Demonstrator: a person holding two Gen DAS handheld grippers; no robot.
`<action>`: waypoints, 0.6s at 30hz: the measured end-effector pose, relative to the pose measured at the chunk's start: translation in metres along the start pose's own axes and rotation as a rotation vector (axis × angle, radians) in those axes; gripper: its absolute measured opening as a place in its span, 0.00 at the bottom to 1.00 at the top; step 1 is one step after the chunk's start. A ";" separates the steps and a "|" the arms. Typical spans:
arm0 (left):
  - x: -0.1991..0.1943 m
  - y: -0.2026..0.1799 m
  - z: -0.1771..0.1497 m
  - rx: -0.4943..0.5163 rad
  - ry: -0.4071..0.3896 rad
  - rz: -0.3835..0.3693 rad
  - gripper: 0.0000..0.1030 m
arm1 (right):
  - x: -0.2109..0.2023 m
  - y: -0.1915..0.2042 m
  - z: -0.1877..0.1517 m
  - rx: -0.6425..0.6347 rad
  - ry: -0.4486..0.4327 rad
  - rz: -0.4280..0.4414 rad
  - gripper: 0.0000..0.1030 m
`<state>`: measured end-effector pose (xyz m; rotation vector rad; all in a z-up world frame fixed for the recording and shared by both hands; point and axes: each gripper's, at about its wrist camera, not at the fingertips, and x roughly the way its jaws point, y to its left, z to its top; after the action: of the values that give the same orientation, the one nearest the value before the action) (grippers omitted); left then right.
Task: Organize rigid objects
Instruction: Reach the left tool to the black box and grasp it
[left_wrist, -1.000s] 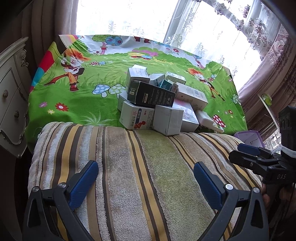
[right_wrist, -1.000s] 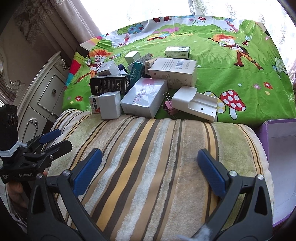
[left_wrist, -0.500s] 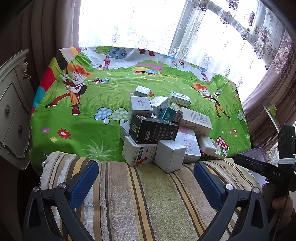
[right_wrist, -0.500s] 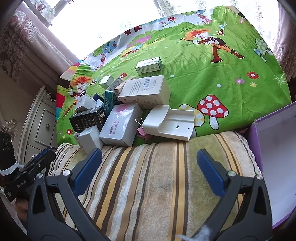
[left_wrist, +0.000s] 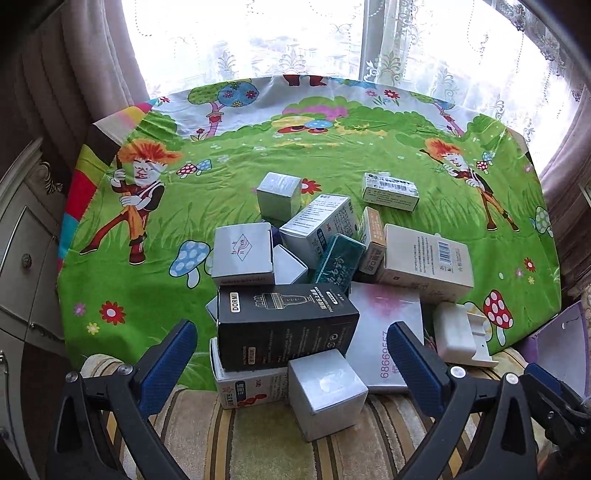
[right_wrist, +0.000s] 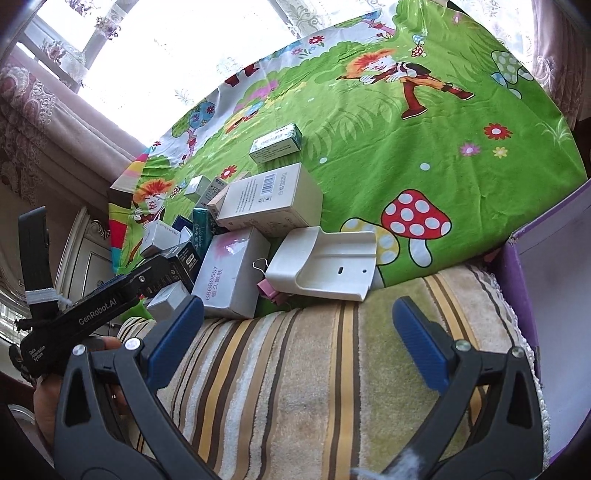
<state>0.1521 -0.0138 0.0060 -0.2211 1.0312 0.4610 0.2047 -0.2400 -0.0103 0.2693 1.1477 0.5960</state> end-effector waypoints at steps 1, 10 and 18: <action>0.003 -0.001 0.001 -0.002 0.007 0.009 1.00 | 0.001 -0.001 0.000 0.005 0.004 0.005 1.00; 0.028 -0.007 0.005 0.024 0.060 0.079 0.87 | 0.010 -0.007 0.006 0.051 0.045 0.016 1.00; 0.015 0.003 0.000 -0.015 -0.008 0.038 0.86 | 0.030 -0.005 0.019 0.071 0.106 -0.017 1.00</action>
<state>0.1570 -0.0077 -0.0071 -0.2134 1.0255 0.5041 0.2316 -0.2247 -0.0281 0.2912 1.2743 0.5601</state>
